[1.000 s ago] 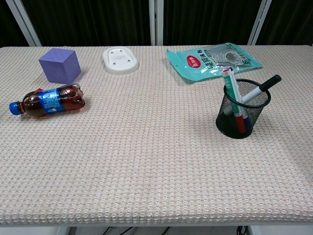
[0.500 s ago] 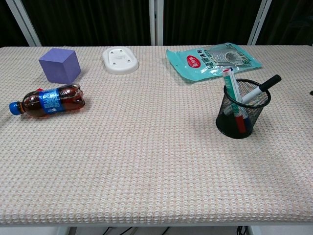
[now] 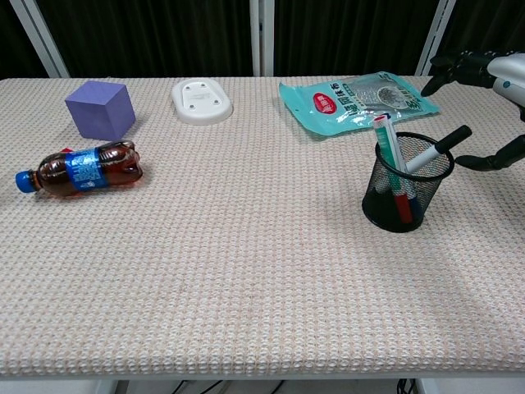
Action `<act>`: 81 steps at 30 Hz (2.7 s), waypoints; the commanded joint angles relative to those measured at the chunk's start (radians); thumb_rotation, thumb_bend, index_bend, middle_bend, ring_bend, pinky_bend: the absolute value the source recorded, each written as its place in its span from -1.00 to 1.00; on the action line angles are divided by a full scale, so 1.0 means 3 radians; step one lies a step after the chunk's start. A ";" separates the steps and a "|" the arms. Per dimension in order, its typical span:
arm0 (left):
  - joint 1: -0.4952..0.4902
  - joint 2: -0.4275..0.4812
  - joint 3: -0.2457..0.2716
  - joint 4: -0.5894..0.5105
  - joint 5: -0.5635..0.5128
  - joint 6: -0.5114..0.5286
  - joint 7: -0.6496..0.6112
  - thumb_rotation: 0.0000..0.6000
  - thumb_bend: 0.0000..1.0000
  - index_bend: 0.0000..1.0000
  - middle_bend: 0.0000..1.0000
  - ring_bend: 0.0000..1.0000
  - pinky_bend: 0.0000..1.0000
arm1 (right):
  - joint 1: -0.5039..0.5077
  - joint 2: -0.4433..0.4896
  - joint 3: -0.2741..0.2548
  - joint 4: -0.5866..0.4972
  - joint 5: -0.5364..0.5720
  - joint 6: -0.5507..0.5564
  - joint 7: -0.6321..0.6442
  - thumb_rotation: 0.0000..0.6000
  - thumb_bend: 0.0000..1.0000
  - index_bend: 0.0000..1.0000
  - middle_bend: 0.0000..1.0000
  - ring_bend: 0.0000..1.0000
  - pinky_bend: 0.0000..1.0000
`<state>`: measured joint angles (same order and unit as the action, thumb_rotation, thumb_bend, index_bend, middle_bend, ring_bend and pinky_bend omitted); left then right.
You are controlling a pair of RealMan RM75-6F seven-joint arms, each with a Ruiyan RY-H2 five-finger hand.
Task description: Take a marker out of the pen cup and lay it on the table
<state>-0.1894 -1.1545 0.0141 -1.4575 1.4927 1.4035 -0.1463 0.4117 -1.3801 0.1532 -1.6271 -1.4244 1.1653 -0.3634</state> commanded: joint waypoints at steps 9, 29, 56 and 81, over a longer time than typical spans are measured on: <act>0.0021 -0.0016 -0.0023 0.0031 0.0025 -0.0004 -0.0029 1.00 -0.56 -0.90 -0.98 -1.00 -0.89 | 0.0030 -0.0068 -0.0044 0.0077 0.0020 0.0051 0.0023 1.00 -0.53 -0.29 -1.00 -1.00 -1.00; 0.0039 -0.0014 -0.0053 0.0029 0.0022 -0.0056 -0.0060 1.00 -0.55 -0.90 -0.98 -1.00 -0.89 | 0.0044 -0.0058 -0.0089 0.0130 -0.0025 0.0154 0.0168 1.00 -0.42 -0.06 -1.00 -1.00 -1.00; 0.0060 0.0006 -0.0071 0.0024 0.0038 -0.0073 -0.0101 1.00 -0.55 -0.90 -0.98 -1.00 -0.89 | -0.0023 0.0094 -0.0076 -0.0106 -0.0148 0.0450 0.0231 1.00 -0.26 0.18 -1.00 -1.00 -1.00; 0.0060 -0.0028 -0.0077 0.0107 -0.0004 -0.0150 -0.0146 1.00 -0.55 -0.90 -0.98 -1.00 -0.89 | -0.0210 0.0062 -0.0067 0.0566 -0.0015 0.0634 0.0357 1.00 -0.16 0.36 -1.00 -1.00 -1.00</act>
<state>-0.1714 -1.1626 -0.0090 -1.4257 1.4918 1.3588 -0.1901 0.3428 -1.3360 0.1434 -1.4896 -1.4308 1.3695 -0.2403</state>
